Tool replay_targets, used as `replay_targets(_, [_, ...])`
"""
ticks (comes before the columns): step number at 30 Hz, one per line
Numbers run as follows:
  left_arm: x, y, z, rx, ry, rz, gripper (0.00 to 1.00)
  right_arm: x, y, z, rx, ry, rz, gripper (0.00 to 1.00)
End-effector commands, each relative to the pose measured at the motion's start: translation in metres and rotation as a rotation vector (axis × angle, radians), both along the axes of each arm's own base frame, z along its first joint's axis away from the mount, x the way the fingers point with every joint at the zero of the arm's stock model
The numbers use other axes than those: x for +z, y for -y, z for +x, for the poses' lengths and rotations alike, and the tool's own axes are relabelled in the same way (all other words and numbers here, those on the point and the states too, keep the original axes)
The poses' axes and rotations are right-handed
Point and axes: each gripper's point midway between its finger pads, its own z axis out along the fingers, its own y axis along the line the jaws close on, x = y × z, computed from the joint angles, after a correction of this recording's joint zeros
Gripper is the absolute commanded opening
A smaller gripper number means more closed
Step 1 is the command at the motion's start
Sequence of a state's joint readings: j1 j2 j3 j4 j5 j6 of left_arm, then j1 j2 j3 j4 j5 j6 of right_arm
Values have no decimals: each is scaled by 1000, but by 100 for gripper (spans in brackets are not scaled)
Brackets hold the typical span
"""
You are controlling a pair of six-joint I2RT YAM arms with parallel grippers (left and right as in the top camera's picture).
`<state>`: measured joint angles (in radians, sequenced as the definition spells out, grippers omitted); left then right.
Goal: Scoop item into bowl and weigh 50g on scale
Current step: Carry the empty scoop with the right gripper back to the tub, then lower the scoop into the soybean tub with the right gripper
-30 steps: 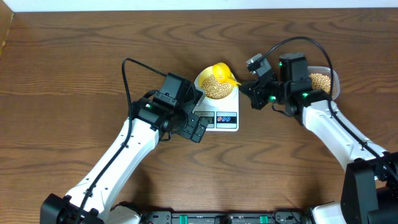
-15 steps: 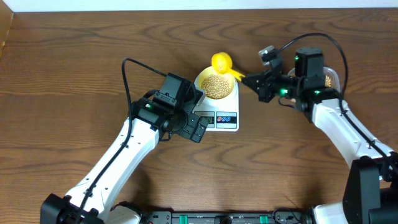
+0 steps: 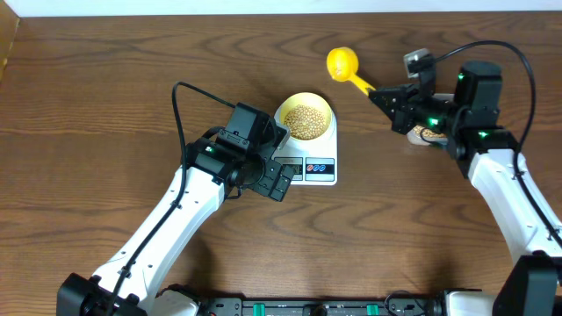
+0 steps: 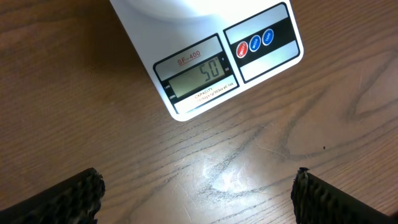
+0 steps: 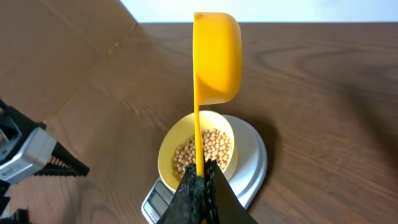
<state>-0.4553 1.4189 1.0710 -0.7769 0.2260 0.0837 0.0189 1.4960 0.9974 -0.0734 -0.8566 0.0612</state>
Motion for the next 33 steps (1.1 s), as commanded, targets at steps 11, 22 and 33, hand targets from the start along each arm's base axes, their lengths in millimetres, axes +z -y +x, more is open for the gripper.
replay_targets(11, [-5,-2,-1,-9,-5,17,98,-1,103,-11,-280,-171,52,1])
replay_targets(22, [-5,-2,-1,-9,-5,17,98,-24,181,-40,-503,-205,-219,1])
replay_targets(33, [-5,-2,-1,-9,-5,17,98,-49,204,-54,-517,-214,-582,1])
